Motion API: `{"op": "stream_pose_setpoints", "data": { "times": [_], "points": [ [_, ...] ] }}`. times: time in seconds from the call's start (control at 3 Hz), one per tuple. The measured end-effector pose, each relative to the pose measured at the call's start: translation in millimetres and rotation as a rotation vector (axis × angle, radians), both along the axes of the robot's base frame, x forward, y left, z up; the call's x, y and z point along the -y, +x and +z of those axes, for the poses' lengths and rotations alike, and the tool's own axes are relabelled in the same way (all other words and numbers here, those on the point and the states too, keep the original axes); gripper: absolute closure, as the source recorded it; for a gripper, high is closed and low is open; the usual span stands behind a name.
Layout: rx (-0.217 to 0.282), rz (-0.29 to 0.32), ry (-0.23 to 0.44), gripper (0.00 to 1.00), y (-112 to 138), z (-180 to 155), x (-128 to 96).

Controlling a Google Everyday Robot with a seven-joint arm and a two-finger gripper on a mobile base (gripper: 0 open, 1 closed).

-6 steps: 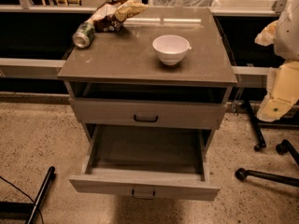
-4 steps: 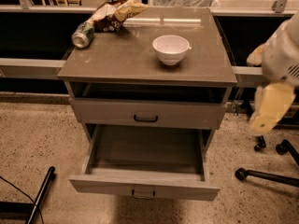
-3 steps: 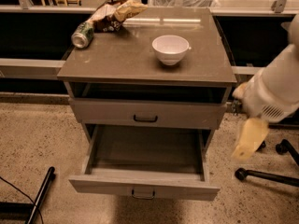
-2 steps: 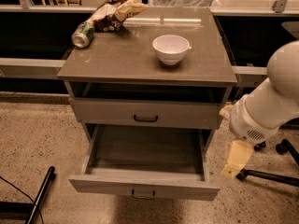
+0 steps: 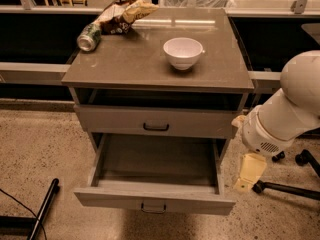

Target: Close middle drawer

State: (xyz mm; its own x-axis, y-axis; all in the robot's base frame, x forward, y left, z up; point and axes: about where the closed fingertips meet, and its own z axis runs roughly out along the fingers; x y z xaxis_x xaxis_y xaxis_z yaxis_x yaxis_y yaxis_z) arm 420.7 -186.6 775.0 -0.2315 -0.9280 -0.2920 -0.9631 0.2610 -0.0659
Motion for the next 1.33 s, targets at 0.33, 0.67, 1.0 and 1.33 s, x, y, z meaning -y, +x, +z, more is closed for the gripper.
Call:
{"op": "stream_pose_setpoints", "data": {
  "times": [0.33,0.67,1.0,1.33],
  "points": [
    [0.0,0.035,0.015,0.0,-8.8,-41.4,-7.2],
    [-0.018,0.167,0.081,0.0,-35.8,-129.8,-34.9],
    [0.025,0.23,0.086,0.0,-31.4,-141.8,-41.2],
    [0.001,0.25,0.092,0.0,-34.4,-144.9,-44.9]
  ]
}}
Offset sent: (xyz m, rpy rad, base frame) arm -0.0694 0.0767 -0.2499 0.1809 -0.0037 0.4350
